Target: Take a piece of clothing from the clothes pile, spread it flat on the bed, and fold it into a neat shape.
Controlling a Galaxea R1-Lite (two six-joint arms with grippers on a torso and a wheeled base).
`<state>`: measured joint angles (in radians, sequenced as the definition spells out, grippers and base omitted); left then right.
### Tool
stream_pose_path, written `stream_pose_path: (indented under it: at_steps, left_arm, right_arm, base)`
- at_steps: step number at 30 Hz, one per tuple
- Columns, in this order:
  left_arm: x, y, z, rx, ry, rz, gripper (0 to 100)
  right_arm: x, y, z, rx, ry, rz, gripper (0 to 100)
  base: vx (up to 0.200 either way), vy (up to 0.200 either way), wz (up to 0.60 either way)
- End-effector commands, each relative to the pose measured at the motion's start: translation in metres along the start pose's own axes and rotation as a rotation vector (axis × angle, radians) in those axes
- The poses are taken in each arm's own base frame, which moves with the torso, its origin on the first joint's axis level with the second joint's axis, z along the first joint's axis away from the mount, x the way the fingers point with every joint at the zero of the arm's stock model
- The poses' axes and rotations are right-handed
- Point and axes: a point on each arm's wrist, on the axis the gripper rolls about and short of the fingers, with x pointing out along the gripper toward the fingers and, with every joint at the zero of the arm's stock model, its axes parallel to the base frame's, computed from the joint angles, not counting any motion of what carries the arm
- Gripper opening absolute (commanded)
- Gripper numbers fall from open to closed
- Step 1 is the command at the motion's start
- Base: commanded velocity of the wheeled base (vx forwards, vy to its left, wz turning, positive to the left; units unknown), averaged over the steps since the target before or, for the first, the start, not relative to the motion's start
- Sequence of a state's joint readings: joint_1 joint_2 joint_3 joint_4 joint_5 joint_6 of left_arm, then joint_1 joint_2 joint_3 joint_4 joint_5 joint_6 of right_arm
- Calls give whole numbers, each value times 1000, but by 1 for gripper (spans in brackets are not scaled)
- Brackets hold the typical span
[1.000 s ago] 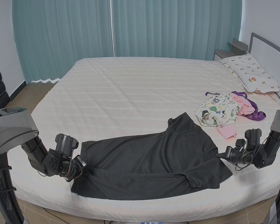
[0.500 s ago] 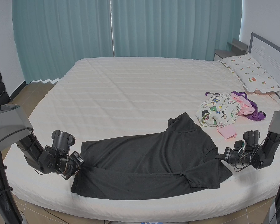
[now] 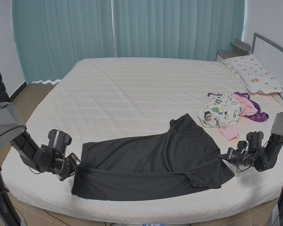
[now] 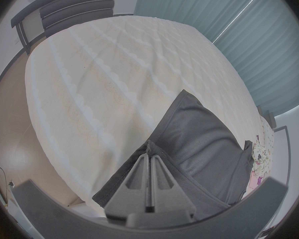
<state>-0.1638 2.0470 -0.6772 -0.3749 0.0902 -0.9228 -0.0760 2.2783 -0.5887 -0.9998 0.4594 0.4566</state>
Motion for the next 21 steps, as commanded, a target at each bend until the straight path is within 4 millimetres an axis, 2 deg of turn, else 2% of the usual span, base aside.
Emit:
stream_pose_path:
  at_steps: [1, 7, 8, 10, 11, 17, 21]
  left_arm:
    - [10, 1, -2, 0, 14, 17, 0]
    - [21, -1, -3, -5, 14, 9, 0]
    - [23, 0, -4, -4, 13, 8, 0]
    - [25, 0, -4, -6, 17, 7, 0]
    - [26, 0, -4, -6, 19, 5, 100]
    - [26, -1, -5, -23, 38, -16, 100]
    - [18, -3, -1, -35, 50, -57, 100]
  right_arm:
    - [1, 0, 2, -1, -4, 2, 0]
    - [4, 1, 5, 23, -18, 6, 0]
    - [6, 0, 5, 26, -16, 3, 100]
    - [9, -1, 3, 27, -10, 0, 100]
    - [10, -1, 3, 25, -8, -1, 100]
    - [8, 0, 5, 35, -22, -11, 100]
    - [-17, 19, 12, 124, -67, -1, 100]
  base:
    - [0, 0, 0]
    - [0, 0, 0]
    - [0, 0, 0]
    - [0, 0, 0]
    - [0, 0, 0]
    - [0, 0, 0]
    - [0, 0, 0]
